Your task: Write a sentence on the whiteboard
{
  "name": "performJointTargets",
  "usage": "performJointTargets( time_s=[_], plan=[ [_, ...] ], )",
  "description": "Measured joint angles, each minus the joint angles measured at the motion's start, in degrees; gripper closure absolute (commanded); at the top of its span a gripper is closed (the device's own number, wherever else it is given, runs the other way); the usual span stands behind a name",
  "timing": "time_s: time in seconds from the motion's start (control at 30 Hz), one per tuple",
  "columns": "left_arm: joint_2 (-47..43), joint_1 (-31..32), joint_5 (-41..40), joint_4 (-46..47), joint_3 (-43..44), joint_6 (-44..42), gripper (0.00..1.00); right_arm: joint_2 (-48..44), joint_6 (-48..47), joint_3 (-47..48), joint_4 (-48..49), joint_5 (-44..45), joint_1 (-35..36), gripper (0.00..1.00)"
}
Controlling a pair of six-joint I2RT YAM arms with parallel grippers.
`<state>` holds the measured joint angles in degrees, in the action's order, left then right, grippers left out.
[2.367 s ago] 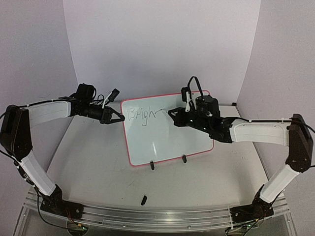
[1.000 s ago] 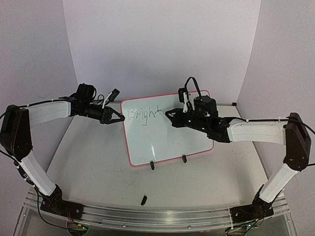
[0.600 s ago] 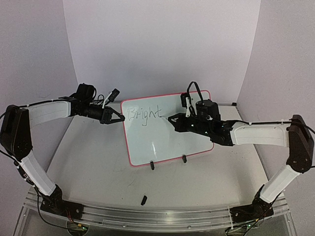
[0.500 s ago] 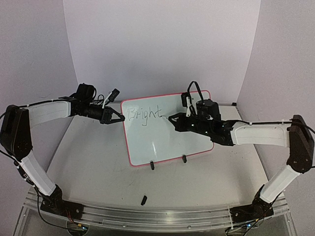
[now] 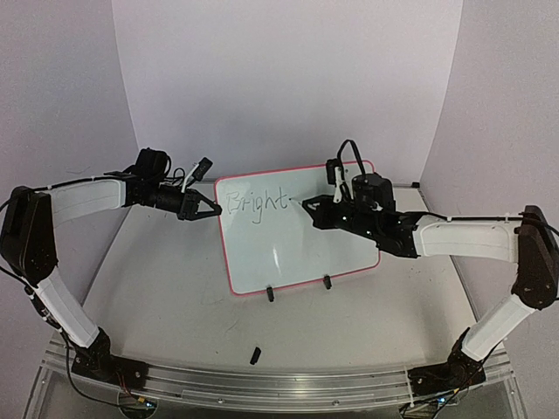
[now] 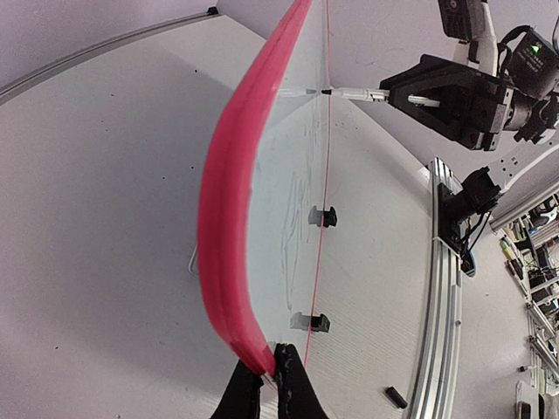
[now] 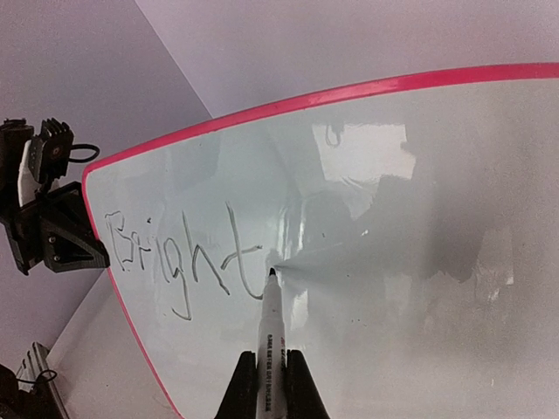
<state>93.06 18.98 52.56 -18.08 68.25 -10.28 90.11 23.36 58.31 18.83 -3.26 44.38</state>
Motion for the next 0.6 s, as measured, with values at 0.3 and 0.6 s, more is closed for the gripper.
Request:
performJointTargets(
  time_s=[0.3, 0.6],
  plan=[
    [0.0, 0.0, 0.0, 0.0, 0.0, 0.0, 1.00, 0.3, -0.9, 1.0, 0.0, 1.8, 0.0, 1.00],
    [0.0, 0.0, 0.0, 0.0, 0.0, 0.0, 1.00, 0.5, -1.0, 1.1, 0.1, 2.5, 0.0, 1.00]
  ],
)
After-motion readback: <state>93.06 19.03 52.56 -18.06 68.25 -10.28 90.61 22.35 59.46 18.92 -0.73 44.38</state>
